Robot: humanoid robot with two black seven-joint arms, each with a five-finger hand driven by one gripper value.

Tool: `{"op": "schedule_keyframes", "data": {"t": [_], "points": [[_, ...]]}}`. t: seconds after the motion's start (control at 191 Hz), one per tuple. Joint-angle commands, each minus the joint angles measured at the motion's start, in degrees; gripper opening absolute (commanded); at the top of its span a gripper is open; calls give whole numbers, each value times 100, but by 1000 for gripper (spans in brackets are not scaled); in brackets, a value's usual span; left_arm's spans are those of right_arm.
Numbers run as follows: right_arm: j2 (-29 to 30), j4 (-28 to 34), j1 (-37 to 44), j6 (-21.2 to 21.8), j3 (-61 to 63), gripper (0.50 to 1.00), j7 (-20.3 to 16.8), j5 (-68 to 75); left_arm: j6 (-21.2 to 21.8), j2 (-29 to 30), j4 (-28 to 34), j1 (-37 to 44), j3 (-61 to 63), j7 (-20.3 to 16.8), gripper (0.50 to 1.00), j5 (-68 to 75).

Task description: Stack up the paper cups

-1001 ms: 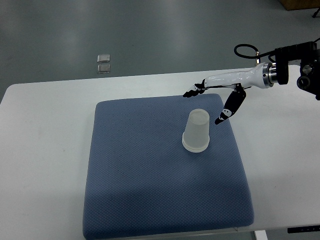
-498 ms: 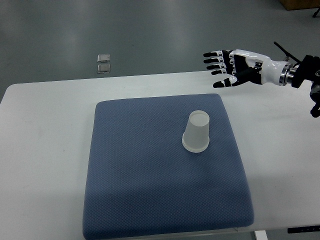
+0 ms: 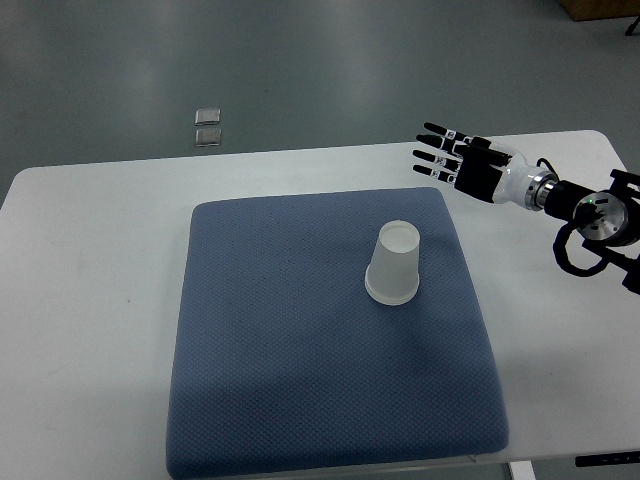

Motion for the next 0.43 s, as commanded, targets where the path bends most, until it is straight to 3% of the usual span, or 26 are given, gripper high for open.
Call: {"op": "schedule_keyframes", "data": {"t": [0.0, 0.425], "points": [[77, -40, -191, 7, 373, 921, 0, 97, 0, 0, 0, -1, 0, 1, 1000, 0], [94, -40, -314, 104, 504, 921, 9, -35, 0, 0, 0, -1, 0, 1, 1000, 0]]}}
